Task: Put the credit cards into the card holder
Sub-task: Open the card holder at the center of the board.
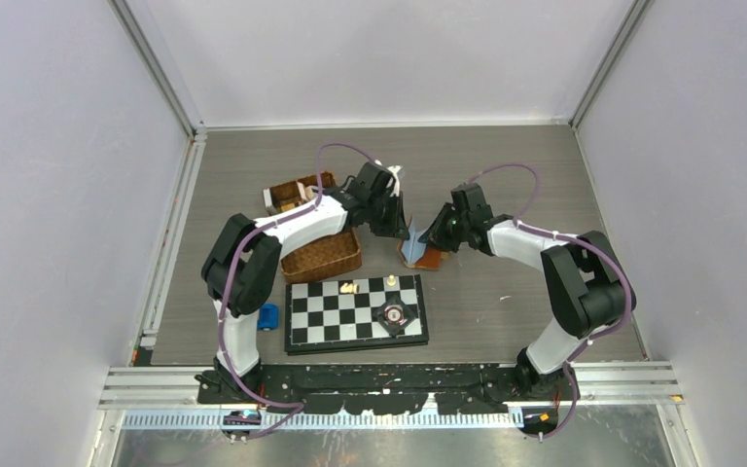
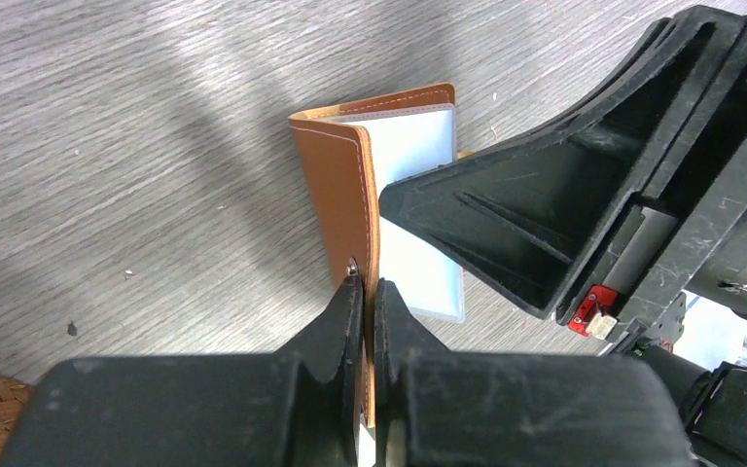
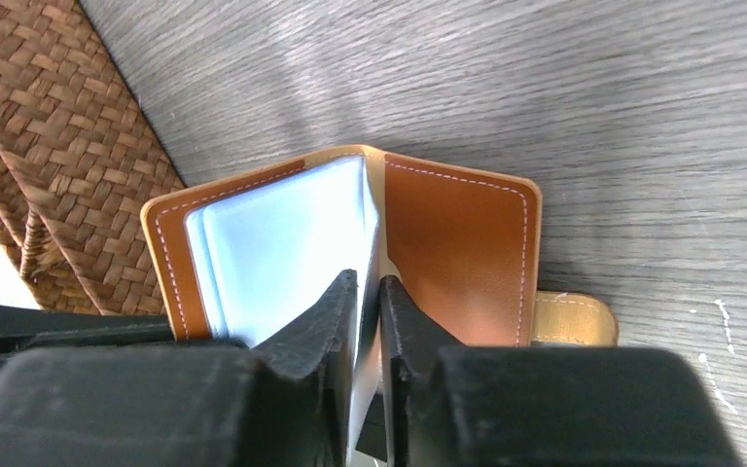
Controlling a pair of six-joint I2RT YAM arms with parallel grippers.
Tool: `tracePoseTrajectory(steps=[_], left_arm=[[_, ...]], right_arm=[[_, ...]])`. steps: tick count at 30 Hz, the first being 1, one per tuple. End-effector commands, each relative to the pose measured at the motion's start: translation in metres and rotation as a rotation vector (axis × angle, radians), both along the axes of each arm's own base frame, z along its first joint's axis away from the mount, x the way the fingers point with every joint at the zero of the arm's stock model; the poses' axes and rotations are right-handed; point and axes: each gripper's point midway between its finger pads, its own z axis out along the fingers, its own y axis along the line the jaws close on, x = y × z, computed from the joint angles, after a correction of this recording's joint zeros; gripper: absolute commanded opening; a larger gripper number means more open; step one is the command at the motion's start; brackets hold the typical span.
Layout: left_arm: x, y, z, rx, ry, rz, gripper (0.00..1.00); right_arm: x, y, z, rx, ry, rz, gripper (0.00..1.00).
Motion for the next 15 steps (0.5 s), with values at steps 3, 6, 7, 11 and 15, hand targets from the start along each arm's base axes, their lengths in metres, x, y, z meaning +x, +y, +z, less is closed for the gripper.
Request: tracePoseTrajectory(steps=[3, 6, 7, 11, 15], left_arm=[[0.001, -0.004, 0.006, -0.032, -0.006, -0.019, 0.04], [-0.001, -0.006, 0.008, -0.070, 0.012, -0.028, 0.09], [-0.002, -0.007, 0.008, -0.084, 0.016, -0.029, 0.10], [-0.004, -0.013, 0.013, -0.132, 0.022, -0.050, 0.09], [-0.007, -0.016, 0.019, -0.164, 0.018, -0.066, 0.10]], right_arm=[[0.001, -0.006, -0.005, -0.038, -0.012, -0.021, 0.11], [-0.003, -0.011, -0.012, -0.064, 0.002, -0.025, 0.06], [-0.005, -0.012, -0.014, -0.071, 0.008, -0.024, 0.05], [-0.007, -0.014, -0.022, -0.085, 0.023, -0.025, 0.00], [-0.007, -0.016, -0.028, -0.103, 0.033, -0.025, 0.01]])
